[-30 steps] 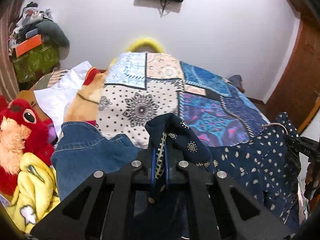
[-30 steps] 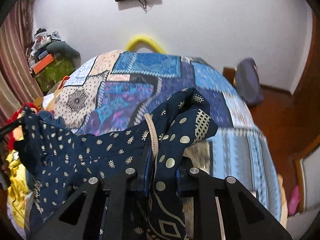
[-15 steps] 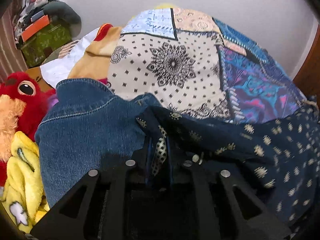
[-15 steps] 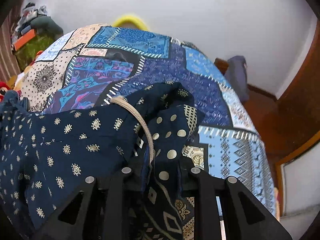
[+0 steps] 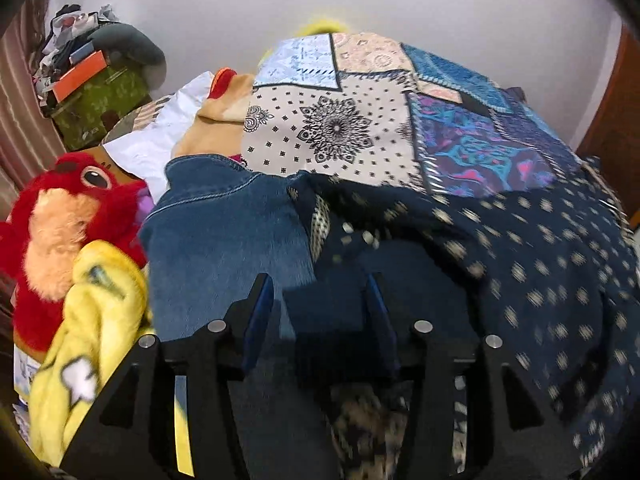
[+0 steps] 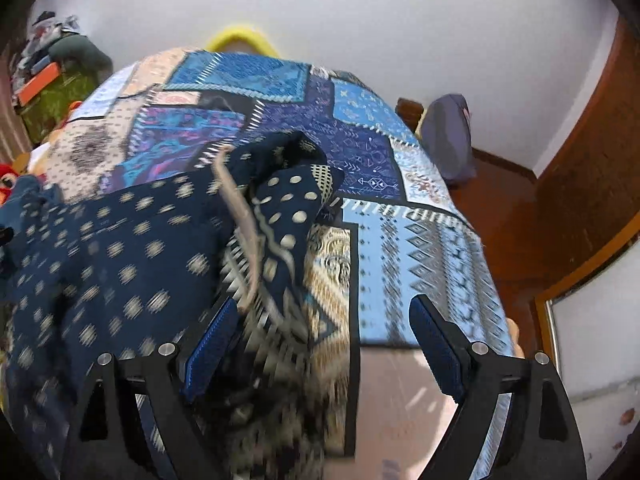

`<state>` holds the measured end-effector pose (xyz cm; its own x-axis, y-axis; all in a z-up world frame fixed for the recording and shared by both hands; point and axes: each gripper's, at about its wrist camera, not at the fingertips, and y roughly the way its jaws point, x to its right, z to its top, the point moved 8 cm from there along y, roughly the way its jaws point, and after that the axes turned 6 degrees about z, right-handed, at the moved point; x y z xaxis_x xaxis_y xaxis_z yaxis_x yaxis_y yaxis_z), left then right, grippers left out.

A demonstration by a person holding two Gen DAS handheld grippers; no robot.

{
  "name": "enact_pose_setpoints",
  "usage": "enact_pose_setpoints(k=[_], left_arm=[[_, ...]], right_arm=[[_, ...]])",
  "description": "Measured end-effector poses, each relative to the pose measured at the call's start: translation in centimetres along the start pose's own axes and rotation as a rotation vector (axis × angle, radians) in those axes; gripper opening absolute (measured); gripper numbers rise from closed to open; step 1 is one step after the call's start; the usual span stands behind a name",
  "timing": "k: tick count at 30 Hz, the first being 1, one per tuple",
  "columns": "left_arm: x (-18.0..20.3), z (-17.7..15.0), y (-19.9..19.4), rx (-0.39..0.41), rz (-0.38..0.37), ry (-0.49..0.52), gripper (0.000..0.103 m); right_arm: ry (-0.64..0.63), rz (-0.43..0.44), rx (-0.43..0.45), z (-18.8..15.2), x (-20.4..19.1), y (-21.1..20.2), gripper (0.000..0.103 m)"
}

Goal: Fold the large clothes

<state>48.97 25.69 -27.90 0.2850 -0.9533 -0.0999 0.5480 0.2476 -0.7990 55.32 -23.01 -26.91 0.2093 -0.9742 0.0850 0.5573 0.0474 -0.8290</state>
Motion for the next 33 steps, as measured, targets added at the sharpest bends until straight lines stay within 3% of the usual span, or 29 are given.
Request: enact_pose_setpoints(k=[9,16,25,30,33], left_arm=[[-0.4,-4.8,-8.5,0.040,-0.024,0.030,0.055],[0.0,-11.6,-12.2,0.004,-0.057,0.054,0.058],[0.6,-20.7,-12.7,-0.131,-0.136,0.014,0.058],[1.6,-24.9,-12.6,-0.209,-0.247,-0.017,0.058],[2.3,-26.6,-12.6,-0.253,-0.325,-0.059,0.058]], right_arm=[[-0.078,0.036,0.104,-4.1,-2.8,-11.2,0.086],[-0.141,0.031,0.131,-10.2,-5.4,-17.0,0.087],[-0.131,0.065,0.035,-19.1,-6.9,-17.5,0.087],[0.012,0.217,-0.108,-23.7,-6.6,-15.9,0.087],[0.078,0.269,-0.126,-25.3,-6.5,-15.7,0.087]])
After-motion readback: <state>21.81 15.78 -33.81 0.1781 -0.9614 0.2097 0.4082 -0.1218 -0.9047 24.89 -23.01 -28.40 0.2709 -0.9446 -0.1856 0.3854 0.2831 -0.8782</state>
